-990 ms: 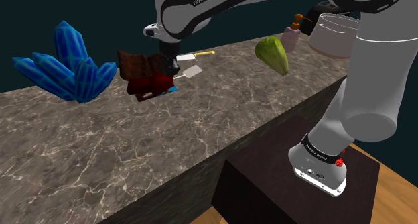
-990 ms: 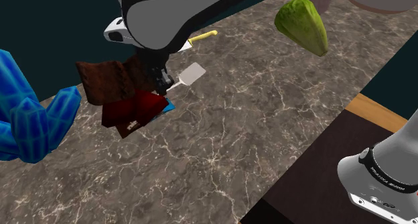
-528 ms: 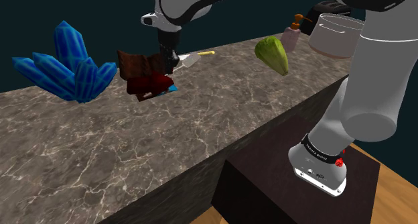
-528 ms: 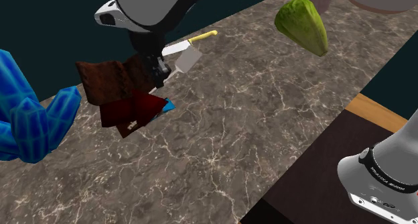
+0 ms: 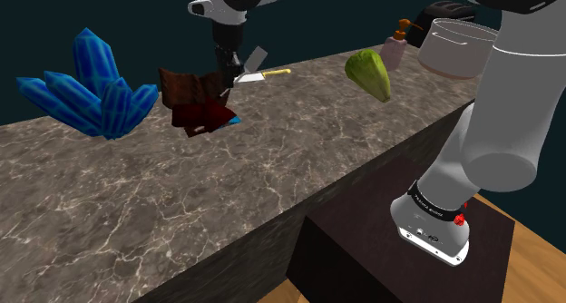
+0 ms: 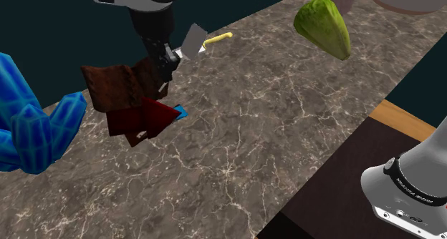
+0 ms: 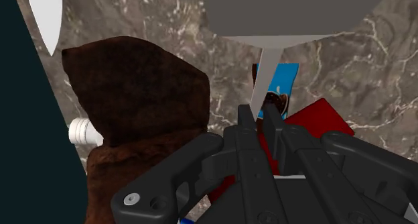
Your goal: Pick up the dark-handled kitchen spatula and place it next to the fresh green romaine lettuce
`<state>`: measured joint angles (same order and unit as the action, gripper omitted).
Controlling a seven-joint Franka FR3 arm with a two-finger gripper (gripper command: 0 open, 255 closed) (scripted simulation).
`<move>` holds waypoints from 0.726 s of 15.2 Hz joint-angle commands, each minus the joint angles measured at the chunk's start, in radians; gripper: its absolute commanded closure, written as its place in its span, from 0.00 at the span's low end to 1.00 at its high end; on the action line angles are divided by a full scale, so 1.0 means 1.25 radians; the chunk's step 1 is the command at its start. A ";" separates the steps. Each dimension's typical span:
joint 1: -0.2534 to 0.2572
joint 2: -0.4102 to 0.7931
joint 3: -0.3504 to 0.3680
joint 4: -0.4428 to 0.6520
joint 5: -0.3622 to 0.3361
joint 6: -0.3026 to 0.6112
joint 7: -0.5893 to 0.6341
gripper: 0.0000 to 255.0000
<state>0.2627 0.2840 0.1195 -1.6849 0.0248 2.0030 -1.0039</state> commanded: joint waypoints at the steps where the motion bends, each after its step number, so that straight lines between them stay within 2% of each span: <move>1: 0.000 -0.003 0.000 0.019 0.000 -0.023 0.000 1.00; 11: 0.000 -0.017 0.001 0.109 0.001 -0.126 0.004 1.00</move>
<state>0.2629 0.2633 0.1205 -1.5636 0.0256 1.8612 -0.9989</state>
